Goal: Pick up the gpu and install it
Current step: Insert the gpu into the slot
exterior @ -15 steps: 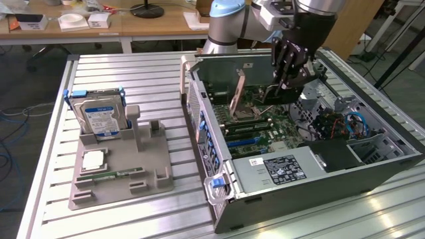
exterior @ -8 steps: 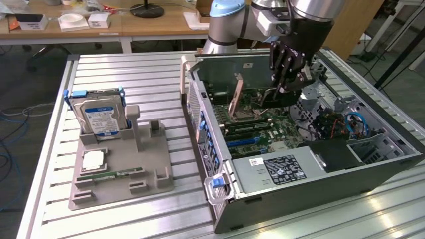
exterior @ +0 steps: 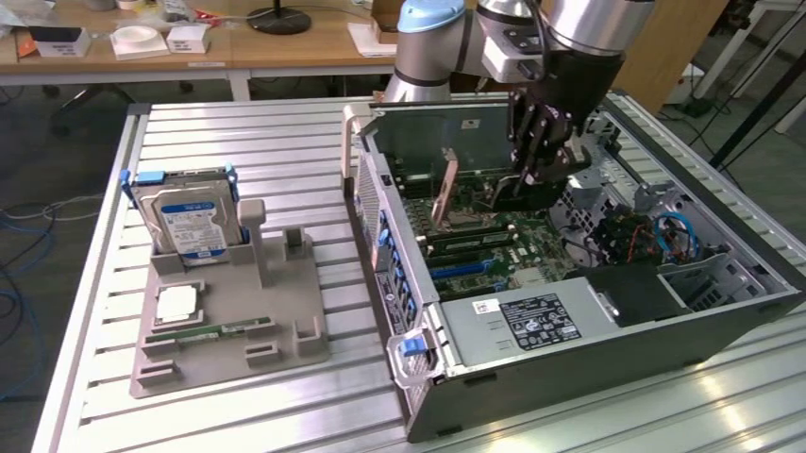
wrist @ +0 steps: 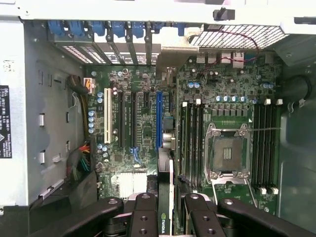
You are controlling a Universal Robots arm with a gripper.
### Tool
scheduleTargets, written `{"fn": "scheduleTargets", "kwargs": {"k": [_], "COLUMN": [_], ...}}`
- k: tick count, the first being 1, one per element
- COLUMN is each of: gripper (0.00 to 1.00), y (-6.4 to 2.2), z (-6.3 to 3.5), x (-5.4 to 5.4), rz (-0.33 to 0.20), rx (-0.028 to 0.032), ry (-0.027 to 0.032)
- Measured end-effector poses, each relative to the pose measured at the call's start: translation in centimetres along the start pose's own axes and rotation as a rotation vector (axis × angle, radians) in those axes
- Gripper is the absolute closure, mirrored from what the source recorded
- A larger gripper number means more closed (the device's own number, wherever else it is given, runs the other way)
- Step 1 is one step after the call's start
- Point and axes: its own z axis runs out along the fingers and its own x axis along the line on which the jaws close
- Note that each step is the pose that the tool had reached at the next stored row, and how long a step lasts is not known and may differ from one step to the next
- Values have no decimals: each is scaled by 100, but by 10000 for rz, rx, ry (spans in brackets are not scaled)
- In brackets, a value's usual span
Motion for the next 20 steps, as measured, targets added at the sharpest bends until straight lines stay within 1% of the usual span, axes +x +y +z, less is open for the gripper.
{"fn": "scheduleTargets", "kwargs": {"k": [6,14,20], "gripper": [74,74,74], "y": [6,6,6], "z": [82,91,134], "x": [3,3,4], "rz": [7,7,6], "rx": [0,1,0], "ry": [1,0,1]}}
